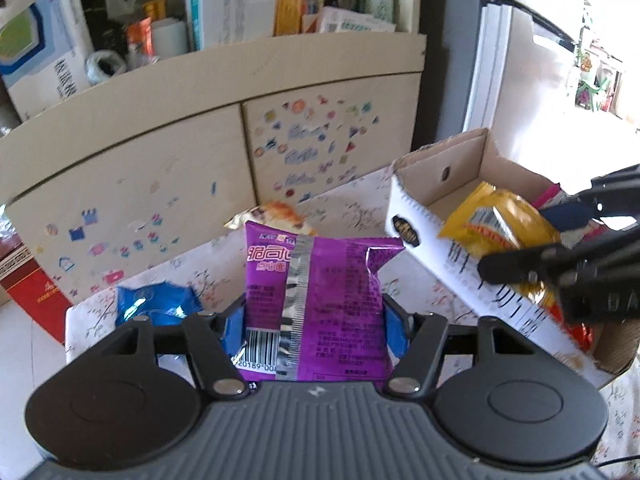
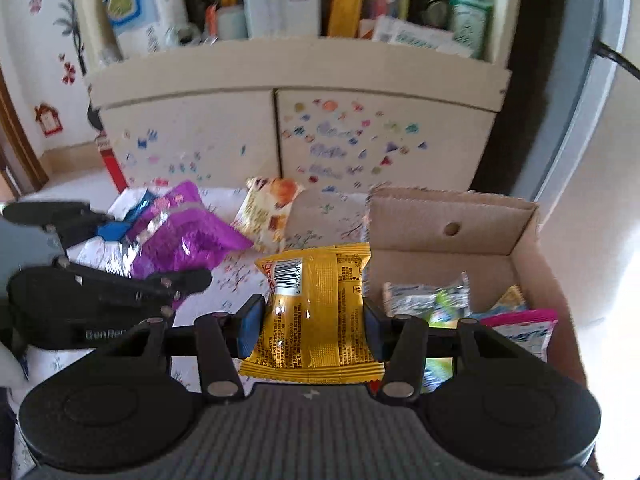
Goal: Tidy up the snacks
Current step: 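Lift both held packets and carry them over the cardboard box, then lower both packets into the box and open both tools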
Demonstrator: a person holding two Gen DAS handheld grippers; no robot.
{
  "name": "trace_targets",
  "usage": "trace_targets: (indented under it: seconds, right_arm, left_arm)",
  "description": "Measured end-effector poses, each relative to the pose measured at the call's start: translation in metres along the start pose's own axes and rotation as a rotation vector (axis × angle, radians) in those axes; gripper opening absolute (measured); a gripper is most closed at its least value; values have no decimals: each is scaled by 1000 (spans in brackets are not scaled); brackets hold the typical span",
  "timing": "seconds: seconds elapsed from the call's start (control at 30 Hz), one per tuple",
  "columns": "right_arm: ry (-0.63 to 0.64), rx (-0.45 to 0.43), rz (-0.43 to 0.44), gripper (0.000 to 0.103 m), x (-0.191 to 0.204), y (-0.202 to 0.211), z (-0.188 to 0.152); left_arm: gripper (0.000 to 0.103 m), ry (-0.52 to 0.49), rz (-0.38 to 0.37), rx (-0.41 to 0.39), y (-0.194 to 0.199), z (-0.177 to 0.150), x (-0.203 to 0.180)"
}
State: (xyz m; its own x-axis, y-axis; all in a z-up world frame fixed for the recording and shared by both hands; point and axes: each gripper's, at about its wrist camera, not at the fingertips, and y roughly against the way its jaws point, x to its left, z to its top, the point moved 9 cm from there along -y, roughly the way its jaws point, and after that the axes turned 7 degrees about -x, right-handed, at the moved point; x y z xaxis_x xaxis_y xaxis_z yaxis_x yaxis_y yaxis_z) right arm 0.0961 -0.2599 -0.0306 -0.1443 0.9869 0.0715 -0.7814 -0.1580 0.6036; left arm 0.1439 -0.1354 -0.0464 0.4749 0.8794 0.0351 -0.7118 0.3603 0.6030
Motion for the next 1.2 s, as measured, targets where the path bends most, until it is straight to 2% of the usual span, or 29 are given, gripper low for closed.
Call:
trace_targets:
  seconds: [0.3, 0.5, 0.73, 0.8, 0.87, 0.97, 1.03, 1.1, 1.2]
  right_arm:
    - [-71, -44, -49, 58, -42, 18, 10]
    - [-152, -85, -101, 58, -76, 31, 18]
    - [-203, -96, -152, 58, -105, 40, 16]
    - [-212, -86, -166, 58, -110, 41, 12]
    - [-217, -74, -168, 58, -111, 41, 8]
    - [-208, -62, -175, 58, -112, 42, 4]
    - [-215, -63, -172, 58, -113, 44, 4]
    - [-229, -68, -170, 58, -114, 46, 5]
    - [-239, -72, -160, 58, -113, 48, 5]
  left_arm:
    - [65, -17, -59, -41, 0, 11, -31]
    - [64, 67, -119, -93, 1, 24, -61]
    - [63, 11, -197, -132, 2, 33, -107]
    - [63, -12, -200, -132, 1, 32, -114]
    - [63, -30, -207, -117, -1, 30, -116]
    - [65, -60, -232, -52, -5, 19, -110]
    - [70, -81, -205, -30, -9, 10, -100]
    - [75, -121, -211, 14, -15, -1, -96]
    - [76, -174, -164, 63, -26, -19, -89]
